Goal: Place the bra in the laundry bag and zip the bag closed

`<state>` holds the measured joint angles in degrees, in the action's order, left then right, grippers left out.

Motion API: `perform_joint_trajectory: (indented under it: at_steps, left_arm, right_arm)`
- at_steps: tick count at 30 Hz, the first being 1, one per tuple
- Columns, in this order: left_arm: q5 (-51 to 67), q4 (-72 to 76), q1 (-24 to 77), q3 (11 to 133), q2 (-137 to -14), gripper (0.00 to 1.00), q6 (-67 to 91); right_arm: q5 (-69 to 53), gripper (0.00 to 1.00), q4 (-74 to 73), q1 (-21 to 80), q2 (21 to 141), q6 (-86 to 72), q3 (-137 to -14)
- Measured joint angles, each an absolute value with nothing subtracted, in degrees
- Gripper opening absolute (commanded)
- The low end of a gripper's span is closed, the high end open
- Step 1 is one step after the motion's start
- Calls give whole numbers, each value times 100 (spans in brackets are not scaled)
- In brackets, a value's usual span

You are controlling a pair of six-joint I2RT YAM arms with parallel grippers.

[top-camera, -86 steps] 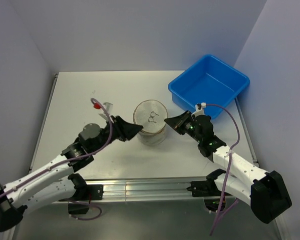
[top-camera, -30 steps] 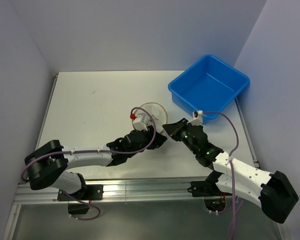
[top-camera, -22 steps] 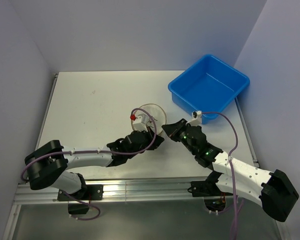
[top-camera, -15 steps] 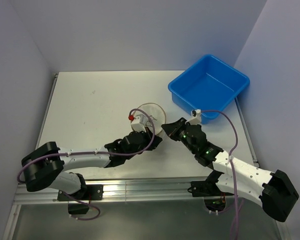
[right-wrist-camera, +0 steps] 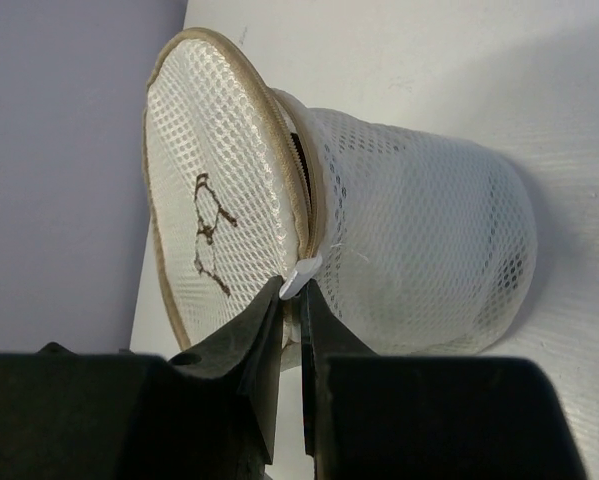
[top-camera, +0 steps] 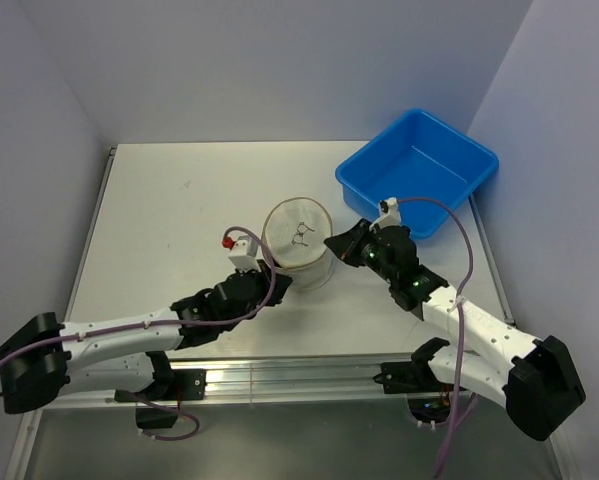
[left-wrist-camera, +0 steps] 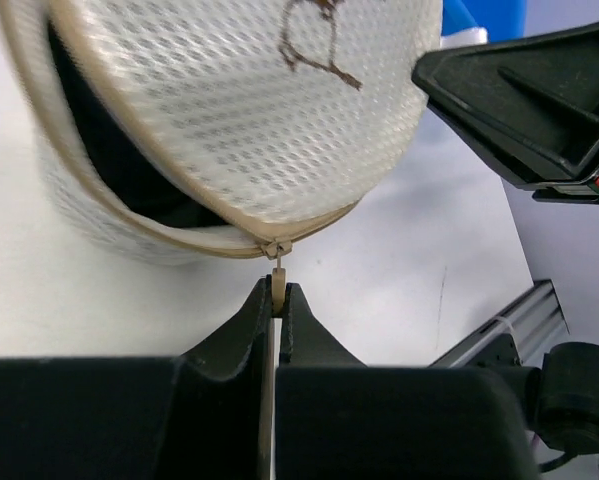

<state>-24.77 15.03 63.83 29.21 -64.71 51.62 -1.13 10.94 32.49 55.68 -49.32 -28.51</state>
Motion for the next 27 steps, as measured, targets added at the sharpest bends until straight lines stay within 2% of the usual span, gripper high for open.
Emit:
perform_joint_trajectory:
  at_steps: [7,9,10,11,14,16,21,24,27]
  left_arm:
    - [-3028,873,6394,2851,-5592,0,4845]
    - [-3120,803,6447,2851,-5470,0,4727]
    - [-3131,805,6462,2853,-5437,0,4705]
    - [-3135,808,6473,2860,-5419,0,4672]
    - [-3111,858,6479,2867,-5470,0,4648]
    - [-3057,930,6482,2877,-5583,0,4630]
    - [-2814,1247,6488,2928,-5964,0,4624]
    - [-2670,1433,6488,2930,-6104,0,4624]
    - [-2561,1605,6493,2950,-6248,0,4635]
  right_arm:
    - [-880,1,882,3013,6337,-4471,-3686]
    - [-1079,18,812,3011,6720,-4362,-4088]
    - [-1144,30,801,3011,6884,-4327,-4248]
    - [-1179,55,790,3011,7019,-4292,-4375]
    - [-1120,79,696,3009,7094,-4200,-4469]
    - [-987,85,537,3050,7000,-4150,-4464]
    - [-510,85,414,3583,6049,-4270,-3854]
    - [-408,82,451,4029,5264,-4591,-3214]
    - [-414,72,467,4272,5033,-4875,-2947]
